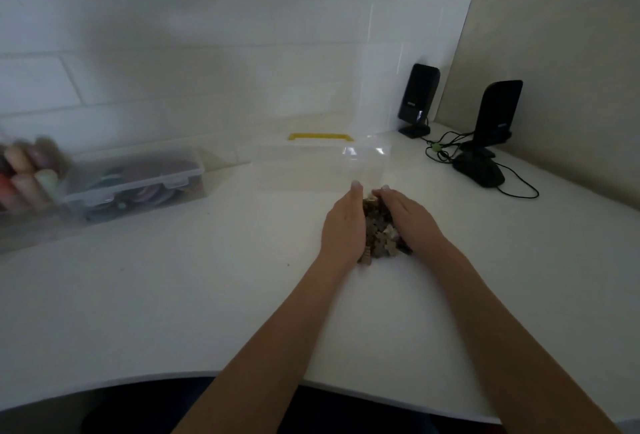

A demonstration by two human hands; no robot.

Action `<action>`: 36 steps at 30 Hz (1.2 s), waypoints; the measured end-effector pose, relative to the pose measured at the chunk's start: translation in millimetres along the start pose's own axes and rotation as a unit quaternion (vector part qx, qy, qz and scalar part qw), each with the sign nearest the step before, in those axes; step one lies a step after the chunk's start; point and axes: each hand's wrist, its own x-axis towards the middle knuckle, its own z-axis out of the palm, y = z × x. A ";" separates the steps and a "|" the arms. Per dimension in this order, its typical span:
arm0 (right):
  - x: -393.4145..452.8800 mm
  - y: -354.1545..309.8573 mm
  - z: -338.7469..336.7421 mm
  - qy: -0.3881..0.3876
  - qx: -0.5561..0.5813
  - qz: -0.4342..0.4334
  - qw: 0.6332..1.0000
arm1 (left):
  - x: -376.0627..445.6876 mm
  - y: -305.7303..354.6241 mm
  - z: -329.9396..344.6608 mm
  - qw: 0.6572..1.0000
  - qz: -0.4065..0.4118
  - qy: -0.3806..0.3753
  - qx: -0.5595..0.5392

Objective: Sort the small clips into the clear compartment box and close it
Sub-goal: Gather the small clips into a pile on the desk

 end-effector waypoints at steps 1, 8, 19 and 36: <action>-7.2 -2.0 1.1 -0.002 0.006 -0.002 1.000 | -2.9 0.3 -0.1 1.000 0.001 0.003 0.010; -54.4 -21.0 14.0 0.001 0.051 -0.030 0.998 | -34.2 -4.8 -10.6 0.998 0.003 0.053 0.027; -103.1 -28.2 16.0 0.010 -0.042 -0.107 0.993 | -62.5 -4.8 -33.8 0.992 -0.004 0.114 -0.058; 18.8 -38.6 -6.5 0.134 -0.077 -0.084 0.984 | 21.6 -25.2 -140.2 0.970 0.079 0.172 0.152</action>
